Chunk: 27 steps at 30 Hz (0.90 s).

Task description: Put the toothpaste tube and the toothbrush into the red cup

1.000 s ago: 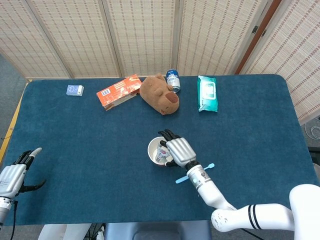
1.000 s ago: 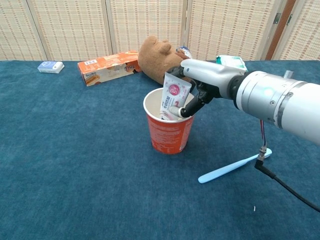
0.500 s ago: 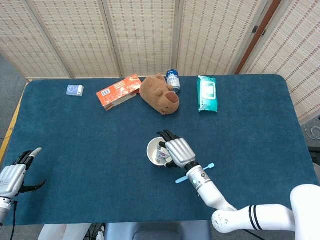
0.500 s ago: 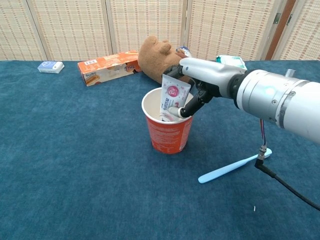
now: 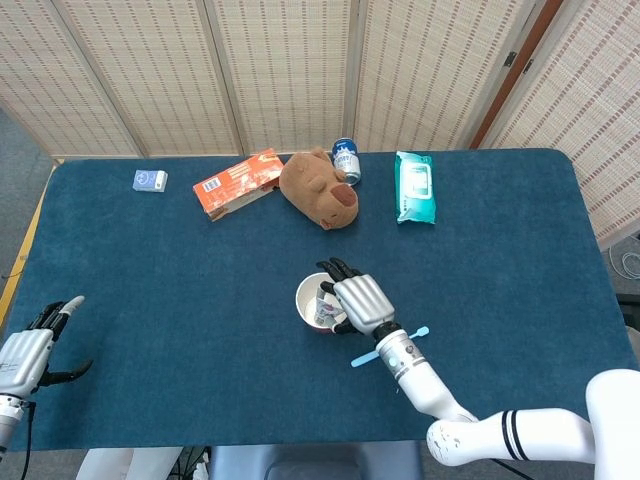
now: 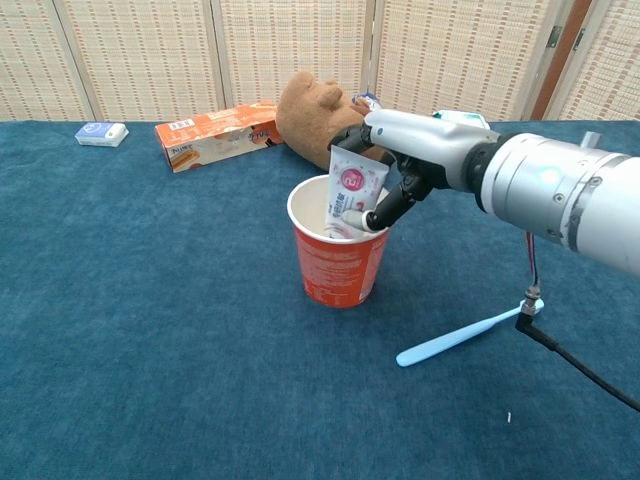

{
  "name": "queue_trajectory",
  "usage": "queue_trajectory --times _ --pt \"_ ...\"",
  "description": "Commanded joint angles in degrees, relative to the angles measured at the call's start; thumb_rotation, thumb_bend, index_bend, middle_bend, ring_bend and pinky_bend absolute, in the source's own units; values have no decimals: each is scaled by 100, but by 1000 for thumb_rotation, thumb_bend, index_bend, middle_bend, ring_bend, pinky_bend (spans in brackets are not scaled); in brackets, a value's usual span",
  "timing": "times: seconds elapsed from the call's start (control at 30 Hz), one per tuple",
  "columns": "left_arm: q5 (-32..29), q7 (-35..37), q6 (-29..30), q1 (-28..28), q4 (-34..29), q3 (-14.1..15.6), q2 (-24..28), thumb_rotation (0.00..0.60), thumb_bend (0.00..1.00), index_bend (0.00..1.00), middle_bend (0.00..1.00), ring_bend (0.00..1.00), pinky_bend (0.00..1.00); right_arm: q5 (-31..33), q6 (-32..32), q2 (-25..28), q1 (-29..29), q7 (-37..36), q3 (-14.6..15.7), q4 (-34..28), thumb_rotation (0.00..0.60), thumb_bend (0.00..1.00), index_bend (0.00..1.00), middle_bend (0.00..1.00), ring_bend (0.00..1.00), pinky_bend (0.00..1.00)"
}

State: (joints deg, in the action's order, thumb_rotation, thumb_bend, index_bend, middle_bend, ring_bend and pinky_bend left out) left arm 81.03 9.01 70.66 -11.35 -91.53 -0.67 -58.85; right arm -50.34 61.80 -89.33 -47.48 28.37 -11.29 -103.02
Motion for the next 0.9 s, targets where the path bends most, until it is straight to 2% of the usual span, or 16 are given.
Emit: queue_trajectory --times 0.03,0.43,0.9 --pt "2 -3 0 1 -2 2 0 600 220 21 140 88 255 6 -5 10 2 7 6 -5 600 254 540 123 0 250" --pt "5 7 3 1 -3 2 1 600 220 21 143 88 255 35 -33 34 -9 14 7 -9 600 228 454 113 0 245" --pt "-2 4 -1 -1 -9 -1 -1 600 220 21 147 88 255 68 -63 29 -22 -2 2 31 600 224 410 112 0 245"
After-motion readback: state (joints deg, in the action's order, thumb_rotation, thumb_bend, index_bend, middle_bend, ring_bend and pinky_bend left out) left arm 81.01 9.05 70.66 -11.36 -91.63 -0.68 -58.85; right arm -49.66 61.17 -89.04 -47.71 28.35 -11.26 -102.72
